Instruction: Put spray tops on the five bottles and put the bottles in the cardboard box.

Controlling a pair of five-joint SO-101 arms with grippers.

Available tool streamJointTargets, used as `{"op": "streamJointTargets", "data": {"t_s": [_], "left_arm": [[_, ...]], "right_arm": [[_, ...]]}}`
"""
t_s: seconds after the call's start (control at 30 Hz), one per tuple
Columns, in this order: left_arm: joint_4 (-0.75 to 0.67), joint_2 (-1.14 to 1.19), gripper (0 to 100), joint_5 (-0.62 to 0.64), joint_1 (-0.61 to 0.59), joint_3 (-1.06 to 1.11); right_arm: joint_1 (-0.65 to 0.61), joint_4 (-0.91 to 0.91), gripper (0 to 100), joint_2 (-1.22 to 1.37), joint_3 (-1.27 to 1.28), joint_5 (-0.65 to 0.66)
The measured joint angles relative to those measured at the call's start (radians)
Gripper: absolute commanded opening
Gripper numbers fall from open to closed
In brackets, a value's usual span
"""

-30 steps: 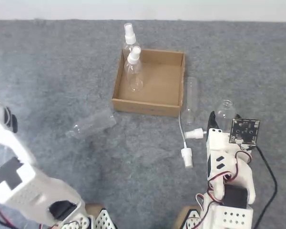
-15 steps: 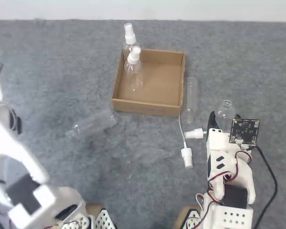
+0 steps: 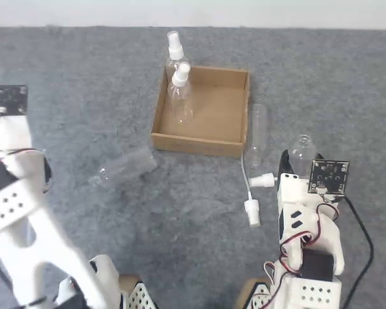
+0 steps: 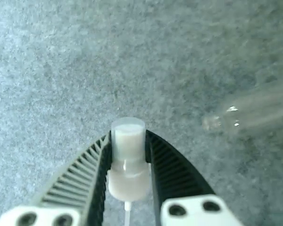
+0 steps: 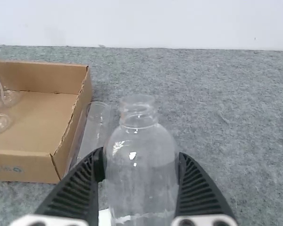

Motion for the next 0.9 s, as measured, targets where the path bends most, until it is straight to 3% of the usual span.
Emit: {"op": "streamJointTargets", "data": {"t_s": [0.53,0.9], "left_arm": [[-0.210,-0.440,1,0.448,0.293,0.207],[-0.374,-0.661,1,0.612,0.489,0.215]], "right_arm": [[-0.049,0.000,3.1,0.000,0.031,0.000],[-0.092,0.000,3.1,0.000,0.035,0.000]]}}
